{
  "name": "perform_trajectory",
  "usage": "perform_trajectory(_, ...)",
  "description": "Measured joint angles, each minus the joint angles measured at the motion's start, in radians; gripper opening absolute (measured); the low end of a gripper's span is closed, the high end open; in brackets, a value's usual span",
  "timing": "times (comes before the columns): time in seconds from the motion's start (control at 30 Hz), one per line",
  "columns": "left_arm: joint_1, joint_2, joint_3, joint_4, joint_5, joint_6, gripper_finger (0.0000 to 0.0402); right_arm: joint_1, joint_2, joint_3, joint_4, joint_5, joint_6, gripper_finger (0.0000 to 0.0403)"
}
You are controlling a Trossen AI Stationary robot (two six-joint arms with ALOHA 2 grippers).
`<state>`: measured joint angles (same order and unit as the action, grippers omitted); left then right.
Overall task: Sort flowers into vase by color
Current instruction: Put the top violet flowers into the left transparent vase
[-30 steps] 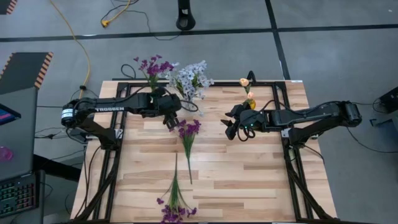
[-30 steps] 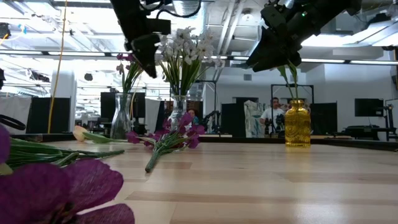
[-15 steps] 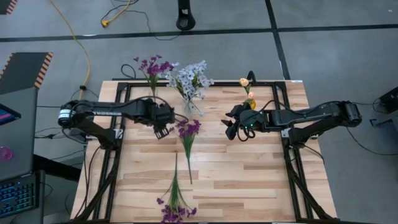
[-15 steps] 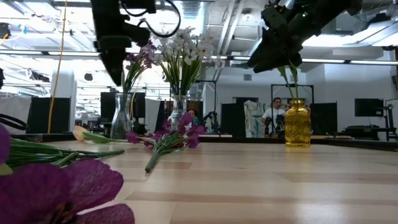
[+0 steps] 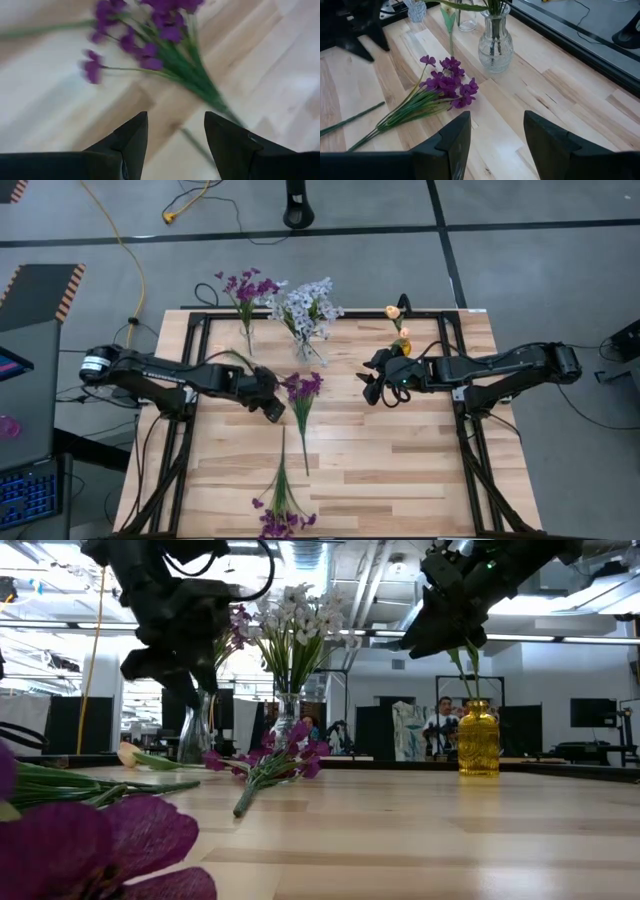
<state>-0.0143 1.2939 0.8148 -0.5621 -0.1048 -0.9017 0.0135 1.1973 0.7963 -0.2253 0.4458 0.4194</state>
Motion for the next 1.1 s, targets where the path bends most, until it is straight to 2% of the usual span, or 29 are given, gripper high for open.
perform_trajectory(0.3,-0.035,0.064,-0.049,0.229,0.006,-0.185,0.0182,0.000,0.000,0.000,0.000,0.000,0.000,0.0209)
perform_trajectory(0.47,-0.059,0.157,-0.050,0.294,0.003,-0.261,0.0182,0.004,0.000,0.000,-0.006,0.000,0.000,0.0209)
perform_trajectory(0.67,-0.074,0.275,-0.049,0.460,-0.004,-0.296,0.0182,0.007,0.000,0.000,-0.007,-0.001,0.000,0.0209)
perform_trajectory(1.1,-0.075,0.461,0.048,0.461,-0.003,-0.330,0.0182,0.006,0.000,0.000,-0.010,-0.001,0.000,0.0209)
